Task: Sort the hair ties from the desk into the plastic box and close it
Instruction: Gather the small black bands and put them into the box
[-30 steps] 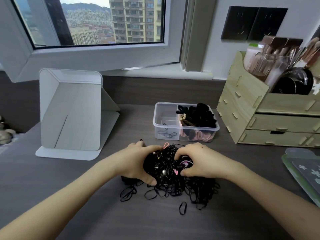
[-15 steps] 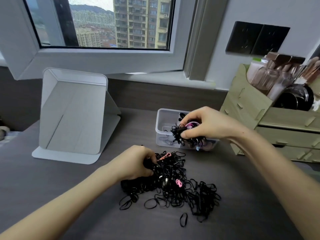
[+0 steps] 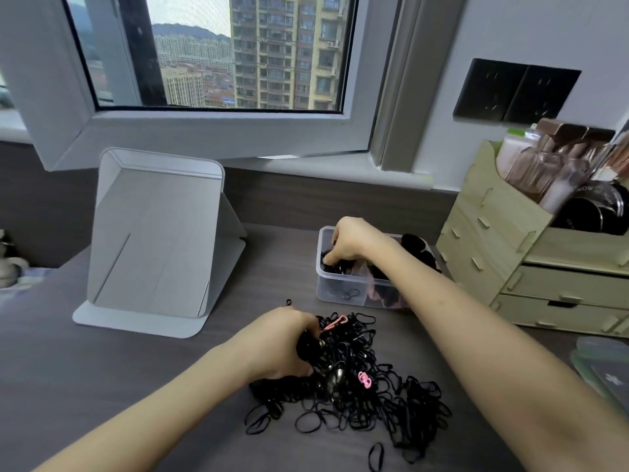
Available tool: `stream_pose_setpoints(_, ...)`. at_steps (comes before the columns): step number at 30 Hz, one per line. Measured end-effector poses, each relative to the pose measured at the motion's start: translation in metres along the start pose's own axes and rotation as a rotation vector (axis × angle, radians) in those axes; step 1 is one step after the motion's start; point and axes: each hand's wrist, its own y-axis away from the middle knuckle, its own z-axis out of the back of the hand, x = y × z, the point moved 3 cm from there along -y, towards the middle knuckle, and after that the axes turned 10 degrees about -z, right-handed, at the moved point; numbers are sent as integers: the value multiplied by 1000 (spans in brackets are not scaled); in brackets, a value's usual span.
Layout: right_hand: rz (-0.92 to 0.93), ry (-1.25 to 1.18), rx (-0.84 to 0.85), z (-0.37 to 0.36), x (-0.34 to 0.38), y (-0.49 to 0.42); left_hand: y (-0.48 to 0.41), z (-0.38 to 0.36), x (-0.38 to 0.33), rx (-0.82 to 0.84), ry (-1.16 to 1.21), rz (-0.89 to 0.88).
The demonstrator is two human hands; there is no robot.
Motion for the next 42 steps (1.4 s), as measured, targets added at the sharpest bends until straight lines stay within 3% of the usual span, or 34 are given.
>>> stream_pose_setpoints(3,-5,4,-22,8,-4,4,-2,0,0,-5,3,-1)
stream_pose_setpoints(8,120,67,-296,27,-25,4,-4,3,2,-37,35,16)
stream_pose_setpoints(13,184,100,-198,15,-57,6,-5,4,2,-69,37,21)
stream_pose_setpoints(19,147,-16,-264,8,-88,4,-3,8,0,-61,15,26)
stream_pose_setpoints(27,207,34,-257,4,-87,9,1,25,0,-44,79,98)
stream_pose_setpoints(35,254,-52,-248,14,-88,13,-10,85,-18,-163,120,106)
stream_pose_setpoints(42,247,-72,-234,17,-96,9,-73,122,-27,-242,74,107)
